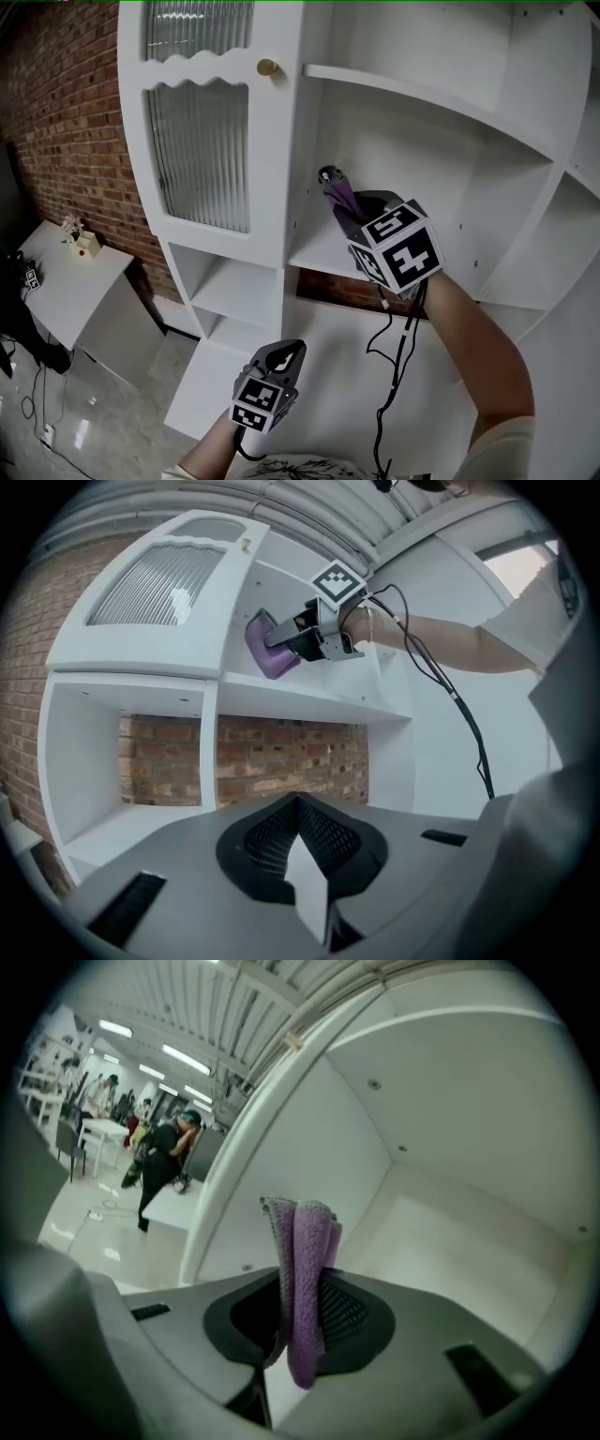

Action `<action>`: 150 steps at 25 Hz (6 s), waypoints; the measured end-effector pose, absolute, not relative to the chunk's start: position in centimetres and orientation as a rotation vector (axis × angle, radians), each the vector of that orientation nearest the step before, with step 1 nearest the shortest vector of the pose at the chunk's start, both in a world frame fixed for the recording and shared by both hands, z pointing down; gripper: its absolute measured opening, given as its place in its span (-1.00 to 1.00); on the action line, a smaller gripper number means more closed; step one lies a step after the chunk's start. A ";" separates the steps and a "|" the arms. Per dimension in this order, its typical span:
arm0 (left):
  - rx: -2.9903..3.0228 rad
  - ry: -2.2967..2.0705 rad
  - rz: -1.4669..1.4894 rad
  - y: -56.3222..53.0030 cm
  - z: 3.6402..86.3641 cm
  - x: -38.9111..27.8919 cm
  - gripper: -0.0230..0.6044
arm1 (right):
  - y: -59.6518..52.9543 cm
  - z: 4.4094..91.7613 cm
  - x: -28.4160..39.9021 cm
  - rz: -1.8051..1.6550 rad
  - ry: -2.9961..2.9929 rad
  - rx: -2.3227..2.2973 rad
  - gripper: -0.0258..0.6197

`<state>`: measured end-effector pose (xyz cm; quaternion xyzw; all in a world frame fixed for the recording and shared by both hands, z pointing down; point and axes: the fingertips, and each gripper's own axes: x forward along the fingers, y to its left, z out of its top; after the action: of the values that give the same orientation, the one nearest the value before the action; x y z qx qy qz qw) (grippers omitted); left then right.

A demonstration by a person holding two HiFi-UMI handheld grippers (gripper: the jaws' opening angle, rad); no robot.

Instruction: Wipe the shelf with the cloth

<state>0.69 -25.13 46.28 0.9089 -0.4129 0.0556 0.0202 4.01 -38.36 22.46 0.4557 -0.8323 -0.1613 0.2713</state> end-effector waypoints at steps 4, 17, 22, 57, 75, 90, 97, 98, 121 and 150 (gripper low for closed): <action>2.797 -1.264 0.180 -26.3 47.3 0.8 -0.91 | -43.5 24.6 7.0 -0.617 -1.868 1.211 -0.66; 2.707 -1.298 0.187 -30.6 49.7 -1.5 -0.91 | -52.6 30.0 6.6 -0.652 -1.520 0.998 -0.66; 2.698 -1.299 0.199 -30.8 50.1 -1.6 -0.91 | -52.9 31.2 6.0 -0.653 -1.470 0.923 -0.67; 2.822 -1.229 0.202 -24.6 47.5 1.4 -0.91 | -30.7 31.8 2.5 -0.564 -1.562 0.560 -0.68; 2.795 -1.200 0.204 -26.0 49.1 5.2 -0.91 | -44.3 27.5 18.4 -0.549 -1.455 1.019 -0.68; 2.914 -1.339 0.121 -28.0 41.6 5.7 -0.91 | -48.6 31.2 19.6 -0.473 -1.482 0.975 -0.68; 2.963 -1.360 0.081 -27.1 39.0 6.2 -0.91 | -43.6 31.3 18.5 -0.454 -1.537 0.898 -0.68; 2.973 -1.362 0.074 -26.9 38.5 6.4 -0.91 | -42.8 31.3 18.3 -0.458 -1.540 0.891 -0.68; 3.007 -1.203 0.009 -23.9 38.0 9.2 -0.91 | -28.3 29.3 15.1 -0.473 -1.627 0.753 -0.68; 2.910 -1.197 0.090 -30.1 42.6 6.4 -0.91 | -48.4 29.8 30.4 -0.528 -1.093 1.029 -0.67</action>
<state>6.40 -30.06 42.65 0.9244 -0.3804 0.0286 -0.0032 30.36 -48.41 29.84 0.4620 -0.4905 -0.2371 0.6998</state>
